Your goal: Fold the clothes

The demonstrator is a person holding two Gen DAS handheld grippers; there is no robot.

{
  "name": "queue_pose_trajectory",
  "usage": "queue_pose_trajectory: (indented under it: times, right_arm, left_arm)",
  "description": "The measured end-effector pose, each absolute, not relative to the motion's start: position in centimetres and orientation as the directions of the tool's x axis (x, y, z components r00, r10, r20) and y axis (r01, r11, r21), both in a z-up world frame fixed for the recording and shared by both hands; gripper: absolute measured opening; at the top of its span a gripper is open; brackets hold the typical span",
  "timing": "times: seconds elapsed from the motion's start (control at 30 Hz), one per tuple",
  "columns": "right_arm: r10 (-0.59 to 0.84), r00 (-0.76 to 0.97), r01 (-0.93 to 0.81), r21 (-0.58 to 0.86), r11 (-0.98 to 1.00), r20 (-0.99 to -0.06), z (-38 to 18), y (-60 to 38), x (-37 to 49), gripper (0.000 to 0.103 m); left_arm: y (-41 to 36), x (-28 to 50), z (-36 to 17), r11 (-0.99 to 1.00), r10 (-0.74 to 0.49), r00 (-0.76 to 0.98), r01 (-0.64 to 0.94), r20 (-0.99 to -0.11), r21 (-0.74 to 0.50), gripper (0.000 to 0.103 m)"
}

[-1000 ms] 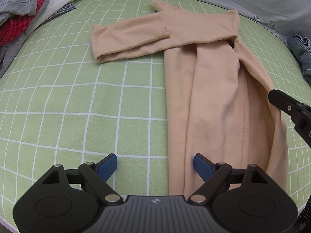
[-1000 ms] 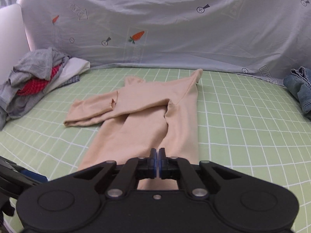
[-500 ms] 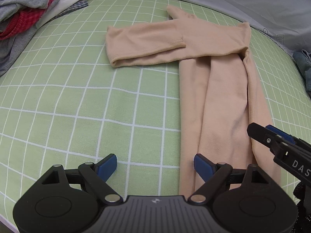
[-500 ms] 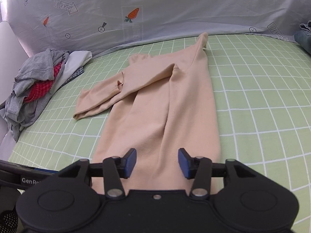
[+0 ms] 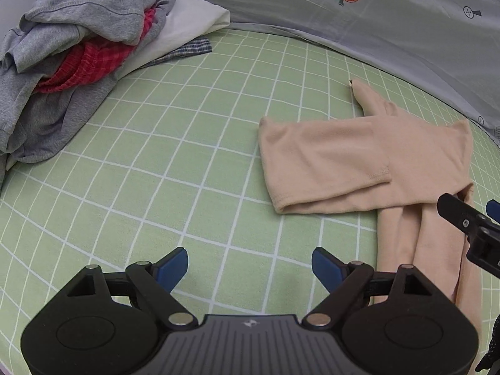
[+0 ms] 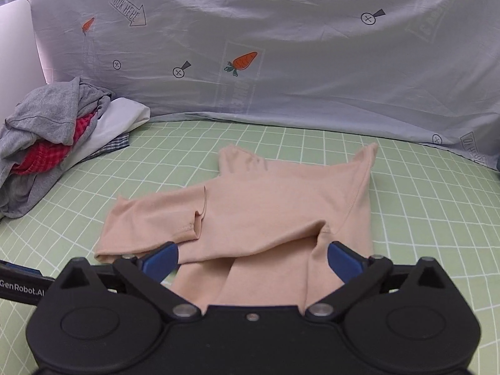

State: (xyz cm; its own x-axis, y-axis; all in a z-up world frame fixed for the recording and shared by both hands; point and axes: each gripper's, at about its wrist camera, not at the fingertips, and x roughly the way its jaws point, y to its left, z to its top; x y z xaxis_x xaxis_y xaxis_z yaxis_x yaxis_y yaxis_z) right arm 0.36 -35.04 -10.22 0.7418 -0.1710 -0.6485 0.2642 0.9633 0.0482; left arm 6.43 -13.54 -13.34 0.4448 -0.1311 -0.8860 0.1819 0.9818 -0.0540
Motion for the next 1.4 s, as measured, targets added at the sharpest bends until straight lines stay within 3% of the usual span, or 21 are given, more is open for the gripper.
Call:
queue_pose_trajectory:
  times: [0.1,0.13,0.2,0.23,0.27,0.4,0.53,0.97,1.4]
  right_arm:
    - [-0.160,0.730,0.268,0.063,0.961,-0.665,-11.0,-34.8,3.3,0.102]
    - [-0.154,0.726,0.270,0.071,0.960,-0.670,-11.3,-34.8,4.1,0.095]
    - [-0.124,0.710,0.261,0.095,0.961,-0.694,-11.9,-34.7,5.7,0.071]
    - [-0.106,0.698,0.254,0.107,0.961,-0.708,-12.2,-34.7,6.5,0.052]
    - [-0.089,0.696,0.245,0.119,0.962,-0.712,-12.4,-34.6,7.0,0.044]
    - [-0.031,0.700,0.204,0.158,0.966,-0.714,-12.8,-34.1,8.0,0.036]
    - [0.015,0.681,0.168,0.175,0.970,-0.732,-13.1,-33.6,8.1,0.005]
    - [-0.086,0.728,0.243,0.139,0.960,-0.680,-8.8,-34.0,-2.4,0.003]
    - [-0.143,0.706,0.308,0.120,0.944,-0.693,-8.8,-32.2,-13.8,0.003]
  left_arm:
    - [-12.8,8.6,-13.7,0.985,-0.124,0.439,0.162,-0.890,-0.057,0.087]
    - [-12.7,9.0,-13.8,0.985,-0.125,0.434,0.159,-0.892,-0.060,0.087]
    - [-12.7,9.8,-14.1,0.986,-0.128,0.424,0.155,-0.896,-0.067,0.087]
    - [-12.7,10.2,-14.3,0.986,-0.129,0.419,0.153,-0.899,-0.070,0.087]
    - [-12.7,10.5,-14.5,0.985,-0.132,0.415,0.155,-0.900,-0.072,0.087]
    - [-13.1,10.9,-15.1,0.983,-0.136,0.404,0.167,-0.905,-0.073,0.087]
    - [-13.1,10.3,-14.9,0.983,-0.143,0.405,0.163,-0.903,-0.083,0.087]
    - [-15.7,2.3,-11.7,0.965,-0.206,0.444,0.239,-0.872,-0.107,0.087]
    - [-16.8,-7.5,-11.9,0.941,-0.221,0.390,0.327,-0.894,-0.090,0.087]
